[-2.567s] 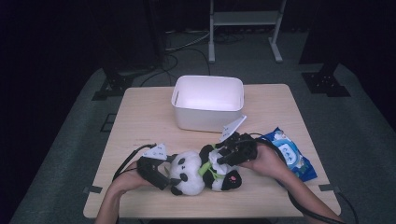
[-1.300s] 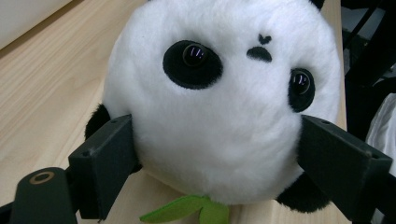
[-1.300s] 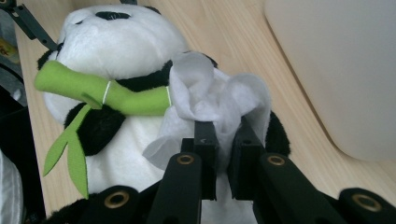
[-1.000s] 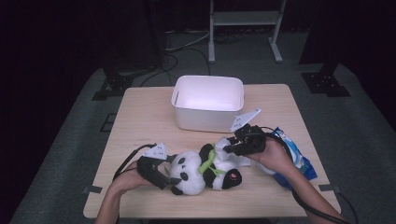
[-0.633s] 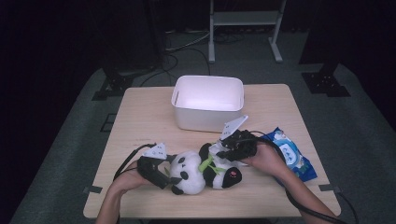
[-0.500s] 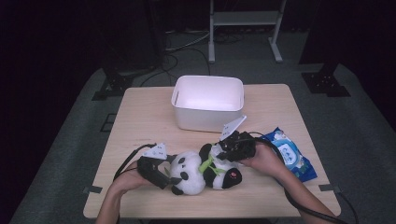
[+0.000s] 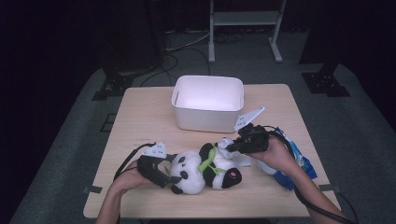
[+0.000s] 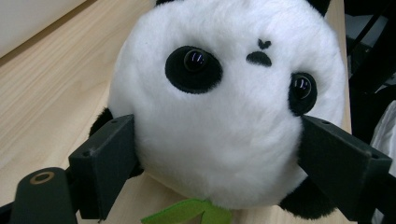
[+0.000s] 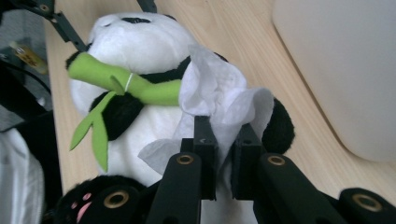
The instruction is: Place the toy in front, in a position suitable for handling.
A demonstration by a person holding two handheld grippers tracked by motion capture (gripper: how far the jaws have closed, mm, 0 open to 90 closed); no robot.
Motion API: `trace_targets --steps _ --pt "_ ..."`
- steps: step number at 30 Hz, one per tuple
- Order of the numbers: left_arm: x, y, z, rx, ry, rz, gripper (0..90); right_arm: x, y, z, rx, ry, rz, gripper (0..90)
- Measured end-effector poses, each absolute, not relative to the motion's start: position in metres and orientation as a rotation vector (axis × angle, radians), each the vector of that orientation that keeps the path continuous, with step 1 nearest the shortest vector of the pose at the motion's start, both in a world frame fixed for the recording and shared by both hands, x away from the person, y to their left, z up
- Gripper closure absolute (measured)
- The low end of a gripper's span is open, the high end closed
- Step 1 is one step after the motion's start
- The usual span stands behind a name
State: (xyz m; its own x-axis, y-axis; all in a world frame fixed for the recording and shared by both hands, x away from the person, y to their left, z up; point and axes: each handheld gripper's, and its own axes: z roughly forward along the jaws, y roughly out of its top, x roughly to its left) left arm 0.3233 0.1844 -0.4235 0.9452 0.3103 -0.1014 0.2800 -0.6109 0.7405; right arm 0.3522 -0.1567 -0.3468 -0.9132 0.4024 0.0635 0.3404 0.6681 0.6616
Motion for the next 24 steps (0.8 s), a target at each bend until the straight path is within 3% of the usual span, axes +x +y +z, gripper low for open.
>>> trace_targets --steps 24 --pt "0.328 0.183 -0.425 2.241 0.460 0.059 13.3 0.298 -0.169 -0.352 0.519 2.915 1.172 82.3"
